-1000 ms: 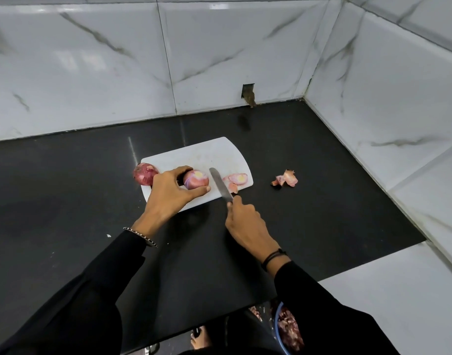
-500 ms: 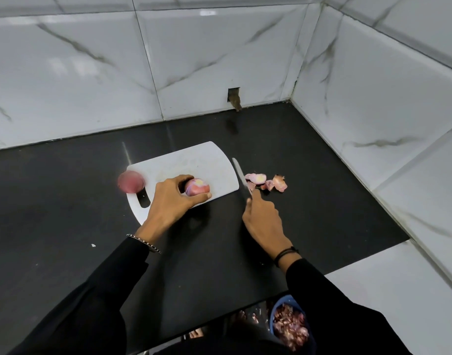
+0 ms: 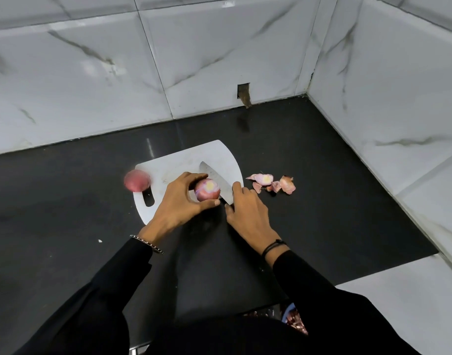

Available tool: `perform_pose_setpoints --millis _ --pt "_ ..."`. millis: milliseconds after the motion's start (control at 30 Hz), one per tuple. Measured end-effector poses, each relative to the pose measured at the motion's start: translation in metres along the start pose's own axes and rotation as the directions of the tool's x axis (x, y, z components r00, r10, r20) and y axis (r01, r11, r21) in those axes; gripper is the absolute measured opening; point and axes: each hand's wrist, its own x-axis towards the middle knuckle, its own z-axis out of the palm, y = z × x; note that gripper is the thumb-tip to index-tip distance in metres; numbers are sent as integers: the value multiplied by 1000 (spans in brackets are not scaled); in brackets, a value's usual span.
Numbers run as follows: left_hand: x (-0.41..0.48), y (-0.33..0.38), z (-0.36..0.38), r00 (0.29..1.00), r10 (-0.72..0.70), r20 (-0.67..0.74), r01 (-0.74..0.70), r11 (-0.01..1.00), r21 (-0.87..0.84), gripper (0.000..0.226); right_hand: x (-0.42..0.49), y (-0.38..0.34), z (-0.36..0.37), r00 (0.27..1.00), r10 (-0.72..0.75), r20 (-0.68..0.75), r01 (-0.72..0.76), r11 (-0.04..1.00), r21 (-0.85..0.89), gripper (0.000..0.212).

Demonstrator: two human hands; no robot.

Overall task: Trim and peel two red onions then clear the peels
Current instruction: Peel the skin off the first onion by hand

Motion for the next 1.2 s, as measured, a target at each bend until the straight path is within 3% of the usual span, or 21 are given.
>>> perform_pose_setpoints --millis 233,433,600,700,933,1067,1200 --pt "6 7 15 999 -51 1 51 988 -147 66 5 21 -10 1000 22 22 -27 968 250 29" --pt "17 27 39 984 -164 68 178 910 -374 51 4 38 -31 988 105 -110 -19 804 594 19" --pt "34 45 53 957 -262 121 288 836 -468 61 5 45 -45 972 127 -199 37 753 657 17" --pt "42 51 57 957 -244 158 290 841 -458 68 6 50 -47 962 168 -217 40 699 715 16" --pt "39 59 57 963 -108 245 217 853 -474 45 9 64 -43 941 294 -167 -58 628 776 15" --pt "40 60 63 980 -78 182 150 890 -430 45 8 63 -43 938 300 -175 -55 627 777 14" --pt "42 60 64 983 -142 118 182 842 -508 46 8 62 -47 945 275 -178 -29 613 790 18"
